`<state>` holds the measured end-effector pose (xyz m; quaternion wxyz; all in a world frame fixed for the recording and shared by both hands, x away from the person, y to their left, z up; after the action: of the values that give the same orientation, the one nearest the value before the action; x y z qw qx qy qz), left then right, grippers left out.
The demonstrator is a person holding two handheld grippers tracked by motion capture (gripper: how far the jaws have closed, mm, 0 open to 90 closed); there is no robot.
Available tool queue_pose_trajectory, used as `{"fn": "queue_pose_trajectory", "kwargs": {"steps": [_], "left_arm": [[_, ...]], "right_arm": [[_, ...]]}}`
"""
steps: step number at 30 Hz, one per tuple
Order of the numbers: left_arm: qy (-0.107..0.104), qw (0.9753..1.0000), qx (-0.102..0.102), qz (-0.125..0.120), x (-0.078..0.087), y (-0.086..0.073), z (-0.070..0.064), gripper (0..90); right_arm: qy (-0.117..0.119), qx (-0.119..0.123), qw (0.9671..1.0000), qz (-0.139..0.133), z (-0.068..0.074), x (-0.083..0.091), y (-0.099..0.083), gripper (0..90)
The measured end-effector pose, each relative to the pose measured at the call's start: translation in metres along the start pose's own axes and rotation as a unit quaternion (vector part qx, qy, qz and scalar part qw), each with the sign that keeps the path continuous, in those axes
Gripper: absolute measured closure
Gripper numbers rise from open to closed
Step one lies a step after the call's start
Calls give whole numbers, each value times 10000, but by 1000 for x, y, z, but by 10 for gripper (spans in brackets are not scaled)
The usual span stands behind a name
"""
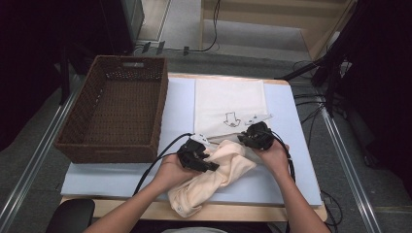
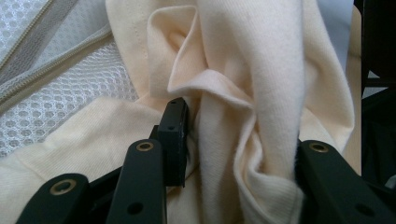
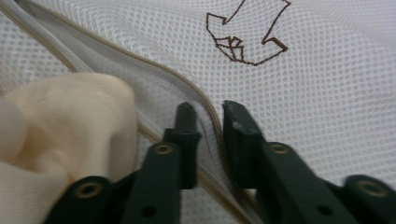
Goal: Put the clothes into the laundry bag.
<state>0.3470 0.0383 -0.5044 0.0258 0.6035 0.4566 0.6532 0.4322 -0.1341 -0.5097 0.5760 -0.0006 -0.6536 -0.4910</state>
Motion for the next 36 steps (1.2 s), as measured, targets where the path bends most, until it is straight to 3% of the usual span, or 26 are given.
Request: {"fn": "queue_pose_trajectory", "kwargs": {"steps": [2, 6, 7, 11, 13, 14, 15, 20, 23, 29, 34, 36], "left_arm": [[37, 10000, -24, -8, 0, 0, -1, 601], [72, 10000, -47, -20, 0, 0, -1, 596], [67, 10000, -51, -19, 0, 0, -1, 596], [47, 10000, -38, 10, -1, 0, -1, 593], [54, 10000, -9, -43, -1, -1, -1, 592], [50, 10000, 15, -38, -1, -1, -1, 593], [49, 10000, 4, -30, -1, -1, -1, 593], [48, 10000, 61, -25, -1, -1, -1, 603], [77, 10000, 35, -25, 0, 0, -1, 621], [3, 9998, 185, 19, 9, 6, -2, 708], [-25, 9994, 316, -138, 19, 20, -5, 770], [3, 9994, 326, -90, 20, 24, -5, 774]], "right_arm": [[-87, 103, 9999, 48, 0, 0, 1, 847], [143, -105, 9997, 170, -8, -2, 3, 881], [140, -3, 9999, 21, -9, 2, 6, 881], [138, 78, 9998, -86, -10, 12, 13, 880], [183, -6, 9994, -296, -11, 21, 17, 881], [218, -170, 9987, -431, -10, 27, 18, 879], [218, -170, 9987, -431, -10, 27, 18, 879], [46, -108, 9982, -593, -4, 41, 24, 874], [-34, -19, 9962, -865, 2, 53, 32, 874], [-1, -91, 9970, -762, 3, 52, 32, 875], [0, -107, 9967, -809, 4, 54, 33, 876], [10, -91, 9967, -810, 5, 55, 33, 877]]}}
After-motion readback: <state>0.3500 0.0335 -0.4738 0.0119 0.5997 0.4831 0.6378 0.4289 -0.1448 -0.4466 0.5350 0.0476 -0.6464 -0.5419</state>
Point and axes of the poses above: each handheld gripper's, and its own axes: x roughly backward along the jaws, y roughly out of its top, z roughly to its left, the point moved 7 cm from there along -x, roughly forward along the jaws, and after that the axes turned 12 degrees about y, right-handed, at the moved point
